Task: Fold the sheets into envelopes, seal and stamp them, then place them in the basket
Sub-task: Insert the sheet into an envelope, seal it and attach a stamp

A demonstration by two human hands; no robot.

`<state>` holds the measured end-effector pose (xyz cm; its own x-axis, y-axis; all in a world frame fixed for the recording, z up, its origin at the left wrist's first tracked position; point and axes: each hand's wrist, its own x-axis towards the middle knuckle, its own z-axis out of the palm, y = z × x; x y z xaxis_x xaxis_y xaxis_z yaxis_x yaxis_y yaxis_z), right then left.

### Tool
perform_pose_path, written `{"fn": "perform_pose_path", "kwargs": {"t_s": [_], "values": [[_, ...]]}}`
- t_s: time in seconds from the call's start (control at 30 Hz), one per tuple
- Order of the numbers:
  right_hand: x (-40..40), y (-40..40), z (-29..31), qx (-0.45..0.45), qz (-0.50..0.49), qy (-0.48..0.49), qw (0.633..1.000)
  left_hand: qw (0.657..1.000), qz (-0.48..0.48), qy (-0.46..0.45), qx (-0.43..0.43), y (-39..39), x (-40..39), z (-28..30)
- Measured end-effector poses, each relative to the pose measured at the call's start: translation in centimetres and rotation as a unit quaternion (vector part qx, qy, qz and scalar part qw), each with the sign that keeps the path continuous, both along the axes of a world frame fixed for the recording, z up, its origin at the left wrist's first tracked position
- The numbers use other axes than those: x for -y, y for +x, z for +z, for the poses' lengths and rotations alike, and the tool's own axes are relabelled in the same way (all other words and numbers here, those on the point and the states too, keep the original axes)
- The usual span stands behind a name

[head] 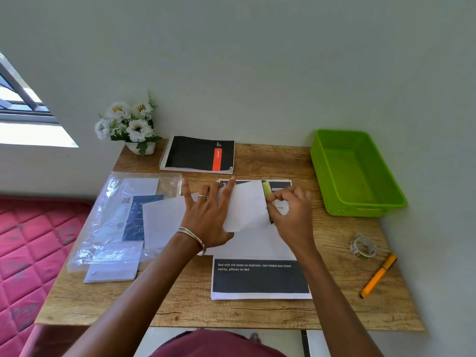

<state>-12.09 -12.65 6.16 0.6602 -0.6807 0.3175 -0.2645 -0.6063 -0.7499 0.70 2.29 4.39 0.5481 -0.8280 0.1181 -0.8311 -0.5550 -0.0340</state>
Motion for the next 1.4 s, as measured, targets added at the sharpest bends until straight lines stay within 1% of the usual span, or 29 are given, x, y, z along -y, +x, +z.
{"fn": "perform_pose_path", "kwargs": {"t_s": [0.17, 0.2, 0.27, 0.33, 0.4, 0.43, 0.5, 0.57, 0.6, 0.67, 0.73, 0.8, 0.97, 1.07, 1.17, 1.3, 1.33, 1.4], "values": [[1.2, -0.3, -0.2, -0.120, 0.105, 0.042, 0.986, 0.999, -0.008, -0.008, 0.042, -0.1, 0.3, 0.2], [1.4, -0.4, -0.1, -0.138, 0.123, 0.077, 0.980, 0.999, -0.013, -0.004, 0.046, -0.1, 0.3, 0.2], [1.6, -0.7, 0.8, -0.150, 0.168, 0.202, 0.953, 0.999, -0.021, 0.010, 0.049, -0.3, 0.3, 0.1], [1.9, -1.2, 1.7, -0.144, 0.229, 0.309, 0.912, 0.998, -0.030, 0.016, 0.053, -0.4, 0.3, 0.0], [2.2, -1.6, 2.5, -0.117, 0.279, 0.390, 0.870, 0.998, -0.037, 0.010, 0.056, -0.7, 0.3, 0.0], [2.2, -1.7, 2.8, -0.094, 0.282, 0.431, 0.852, 0.998, -0.040, 0.003, 0.056, -0.8, 0.2, 0.1], [2.1, -1.4, 3.0, -0.054, 0.237, 0.501, 0.831, 0.997, -0.048, -0.015, 0.054, -1.2, 0.3, 0.2], [1.9, -1.0, 3.0, -0.047, 0.192, 0.531, 0.824, 0.997, -0.054, -0.023, 0.049, -1.4, 0.3, 0.3], [1.8, -0.9, 3.0, -0.052, 0.188, 0.542, 0.817, 0.997, -0.056, -0.023, 0.046, -1.5, 0.4, 0.3], [1.8, -0.7, 2.6, -0.050, 0.195, 0.579, 0.790, 0.997, -0.060, -0.018, 0.041, -1.6, 0.4, 0.3], [1.7, -0.6, 2.4, -0.028, 0.185, 0.624, 0.759, 0.997, -0.063, -0.016, 0.038, -1.6, 0.3, 0.3], [1.6, -0.5, 2.3, -0.009, 0.168, 0.648, 0.743, 0.997, -0.067, -0.024, 0.035, -1.6, 0.2, 0.2], [1.7, -0.4, 2.4, 0.004, 0.157, 0.676, 0.720, 0.996, -0.074, -0.040, 0.030, -1.3, 0.1, -0.1], [1.7, -0.4, 2.4, 0.005, 0.165, 0.677, 0.717, 0.996, -0.079, -0.039, 0.034, -1.1, 0.0, -0.1], [1.6, -0.2, 2.2, 0.001, 0.167, 0.662, 0.730, 0.995, -0.081, -0.043, 0.029, -1.1, 0.0, 0.1], [1.9, -0.2, 2.2, 0.012, 0.171, 0.619, 0.767, 0.996, -0.055, -0.069, 0.007, -0.4, -0.4, 0.4], [2.2, -0.4, 2.2, 0.029, 0.165, 0.603, 0.780, 0.997, -0.041, -0.068, 0.000, 0.1, -0.7, 0.5], [2.9, -0.9, 2.0, 0.073, 0.118, 0.570, 0.810, 0.998, -0.015, -0.064, -0.017, 1.4, -1.6, 0.6]]}}
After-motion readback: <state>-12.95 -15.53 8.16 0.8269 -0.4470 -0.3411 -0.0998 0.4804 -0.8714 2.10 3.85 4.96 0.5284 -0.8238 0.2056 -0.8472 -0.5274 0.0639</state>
